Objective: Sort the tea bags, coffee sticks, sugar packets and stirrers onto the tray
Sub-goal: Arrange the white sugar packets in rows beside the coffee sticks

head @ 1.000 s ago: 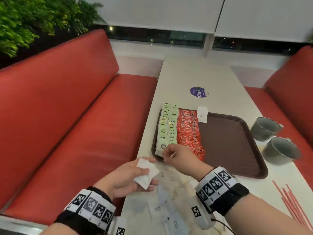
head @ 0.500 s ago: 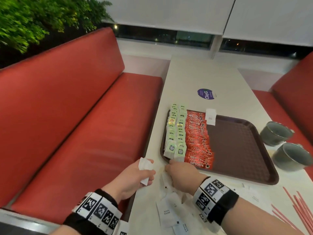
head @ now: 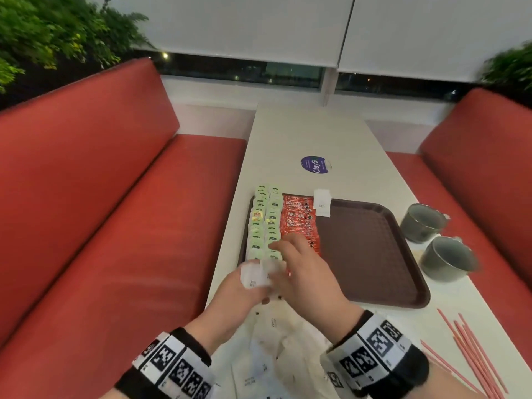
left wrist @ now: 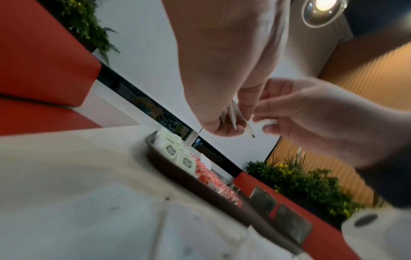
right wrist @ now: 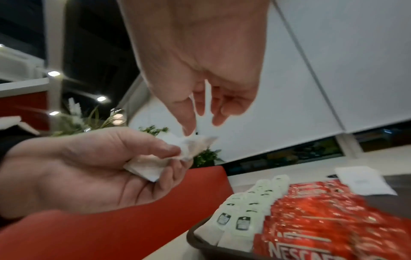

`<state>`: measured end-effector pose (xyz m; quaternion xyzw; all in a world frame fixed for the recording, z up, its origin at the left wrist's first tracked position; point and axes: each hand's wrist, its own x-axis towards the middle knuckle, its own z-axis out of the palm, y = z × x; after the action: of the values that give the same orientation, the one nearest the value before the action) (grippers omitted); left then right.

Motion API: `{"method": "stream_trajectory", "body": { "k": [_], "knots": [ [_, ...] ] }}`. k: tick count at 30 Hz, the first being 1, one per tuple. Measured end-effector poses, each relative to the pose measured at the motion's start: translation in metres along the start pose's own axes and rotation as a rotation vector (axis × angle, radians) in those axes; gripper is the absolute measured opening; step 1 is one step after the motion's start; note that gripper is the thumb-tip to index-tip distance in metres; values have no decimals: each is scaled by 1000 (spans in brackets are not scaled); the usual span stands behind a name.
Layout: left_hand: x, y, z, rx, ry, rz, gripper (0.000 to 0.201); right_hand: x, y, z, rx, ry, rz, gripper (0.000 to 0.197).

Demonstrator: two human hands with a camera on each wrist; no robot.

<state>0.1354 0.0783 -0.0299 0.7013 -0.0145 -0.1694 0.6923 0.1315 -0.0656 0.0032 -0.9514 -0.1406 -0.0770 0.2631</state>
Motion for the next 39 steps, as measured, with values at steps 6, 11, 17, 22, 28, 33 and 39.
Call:
{"method": "stream_trajectory", "body": {
  "k": [6, 11, 17, 22, 28, 33, 39],
  "knots": [
    [25, 21, 39, -216, -19, -13, 39, -8, 46, -22, 580, 92, 495, 8],
    [37, 29, 72, -200, -50, -19, 36, -13, 70, -39, 933, 104, 612, 4],
    [59, 37, 83, -337, -43, -120, 23, 4, 104, -59, 933, 130, 615, 8],
    [73, 30, 66, -531, 97, -226, 26, 37, 148, -69, 800, 92, 675, 15],
    [75, 20, 50, -460, 162, -243, 27, 93, 207, -59, 687, 94, 795, 23],
    [81, 21, 43, -374, 204, -260, 28, 125, 244, -44, 733, 85, 919, 24],
    [86, 17, 44, -330, 206, -256, 26, 142, 254, -24, 722, -15, 994, 23]
  ]
}}
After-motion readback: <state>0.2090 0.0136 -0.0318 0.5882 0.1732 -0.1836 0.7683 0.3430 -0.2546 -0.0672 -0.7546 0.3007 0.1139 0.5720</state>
